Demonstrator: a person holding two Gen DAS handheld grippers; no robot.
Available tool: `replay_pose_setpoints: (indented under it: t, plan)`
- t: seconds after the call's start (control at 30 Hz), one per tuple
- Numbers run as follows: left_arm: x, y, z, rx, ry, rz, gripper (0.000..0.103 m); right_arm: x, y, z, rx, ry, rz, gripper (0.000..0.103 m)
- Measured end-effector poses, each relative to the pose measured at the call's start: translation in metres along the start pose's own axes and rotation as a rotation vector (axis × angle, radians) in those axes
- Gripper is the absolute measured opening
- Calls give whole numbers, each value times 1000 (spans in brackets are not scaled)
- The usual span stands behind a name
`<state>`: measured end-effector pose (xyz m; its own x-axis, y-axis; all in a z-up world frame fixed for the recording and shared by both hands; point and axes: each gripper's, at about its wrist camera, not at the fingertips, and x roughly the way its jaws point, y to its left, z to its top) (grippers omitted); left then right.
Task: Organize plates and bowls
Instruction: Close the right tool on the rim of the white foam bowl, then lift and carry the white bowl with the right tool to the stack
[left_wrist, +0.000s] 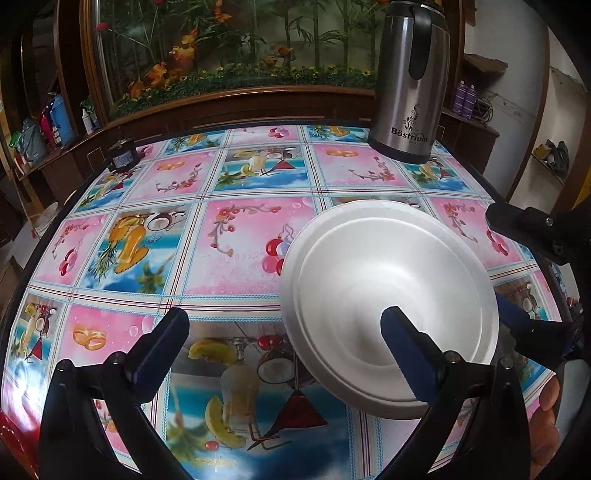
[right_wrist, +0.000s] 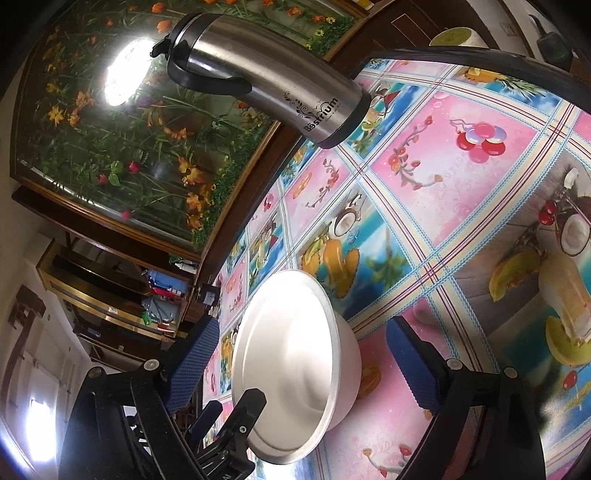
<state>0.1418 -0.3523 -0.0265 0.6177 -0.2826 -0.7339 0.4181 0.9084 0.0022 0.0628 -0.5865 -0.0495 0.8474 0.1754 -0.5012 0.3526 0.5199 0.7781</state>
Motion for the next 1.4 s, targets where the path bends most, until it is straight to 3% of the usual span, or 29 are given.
replay_pose_setpoints:
  t: [0.43, 0.63, 1.0, 1.13, 1.23, 1.27, 1.4]
  plan:
    - [5, 3, -2, -2, 14, 4, 103, 1, -4, -1, 19, 7, -19, 89]
    - [9, 4, -4, -2, 26, 13, 103, 2, -3, -1, 9, 17, -26, 81]
    - [18, 13, -5, -35, 74, -10, 103, 7, 4, -6, -45, 36, -52, 48]
    - [31, 25, -6, -114, 145, -104, 103, 8, 6, -8, -62, 38, -66, 43]
    - [37, 33, -8, -162, 161, -157, 103, 7, 7, -8, -78, 31, -80, 34]
    - [36, 34, -7, -164, 142, -155, 102, 7, 8, -8, -83, 26, -86, 29]
    - [33, 36, -5, -168, 129, -178, 76, 10, 8, -10, -98, 29, -104, 11]
